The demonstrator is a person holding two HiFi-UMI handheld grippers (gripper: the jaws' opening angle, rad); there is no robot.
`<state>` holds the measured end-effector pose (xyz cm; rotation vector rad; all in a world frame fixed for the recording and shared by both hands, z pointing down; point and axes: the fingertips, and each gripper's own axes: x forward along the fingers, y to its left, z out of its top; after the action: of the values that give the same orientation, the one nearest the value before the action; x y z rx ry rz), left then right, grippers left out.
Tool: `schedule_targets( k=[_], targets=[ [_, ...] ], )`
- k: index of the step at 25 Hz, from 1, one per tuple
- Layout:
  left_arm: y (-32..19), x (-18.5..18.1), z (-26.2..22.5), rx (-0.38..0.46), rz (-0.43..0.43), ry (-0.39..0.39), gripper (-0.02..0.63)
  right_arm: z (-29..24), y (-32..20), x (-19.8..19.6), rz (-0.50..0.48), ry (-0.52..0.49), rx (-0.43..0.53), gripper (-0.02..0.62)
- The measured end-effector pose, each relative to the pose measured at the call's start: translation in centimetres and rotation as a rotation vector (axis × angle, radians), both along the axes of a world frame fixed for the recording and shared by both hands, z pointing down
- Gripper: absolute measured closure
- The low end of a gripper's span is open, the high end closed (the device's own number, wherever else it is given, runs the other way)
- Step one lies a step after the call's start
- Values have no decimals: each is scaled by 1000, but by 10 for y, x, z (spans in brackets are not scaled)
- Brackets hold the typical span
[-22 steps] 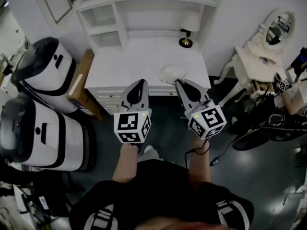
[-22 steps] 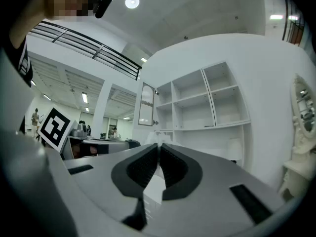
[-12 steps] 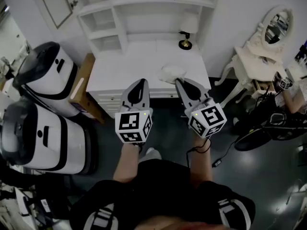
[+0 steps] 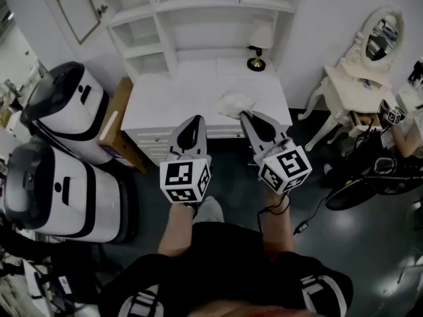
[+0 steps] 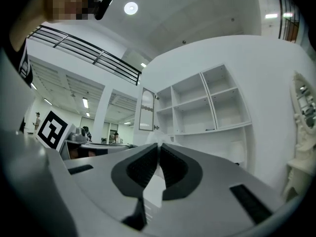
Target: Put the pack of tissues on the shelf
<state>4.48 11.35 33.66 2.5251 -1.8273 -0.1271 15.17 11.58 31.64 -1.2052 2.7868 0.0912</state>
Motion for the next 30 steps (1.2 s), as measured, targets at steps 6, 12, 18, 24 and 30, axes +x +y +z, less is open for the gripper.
schedule_targets(
  k=[6, 12, 18, 24, 30],
  targets=[
    [-13, -11, 8, -12, -15, -3, 595, 7, -14, -9, -7, 5, -9, 575],
    [-36, -17, 14, -25, -27, -26, 595, 8, -44, -7, 4, -33, -17, 575],
    [-67, -35, 19, -45, -57, -13, 595, 16, -79, -25, -16, -48, -33, 575],
    [-106, -55, 33, -85, -87, -33, 595, 28, -122, -50, -61, -64, -66, 575],
    [-141, -85, 49, -116, -139, -33, 595, 40, -170, -78, -43, -60, -57, 575]
  ],
)
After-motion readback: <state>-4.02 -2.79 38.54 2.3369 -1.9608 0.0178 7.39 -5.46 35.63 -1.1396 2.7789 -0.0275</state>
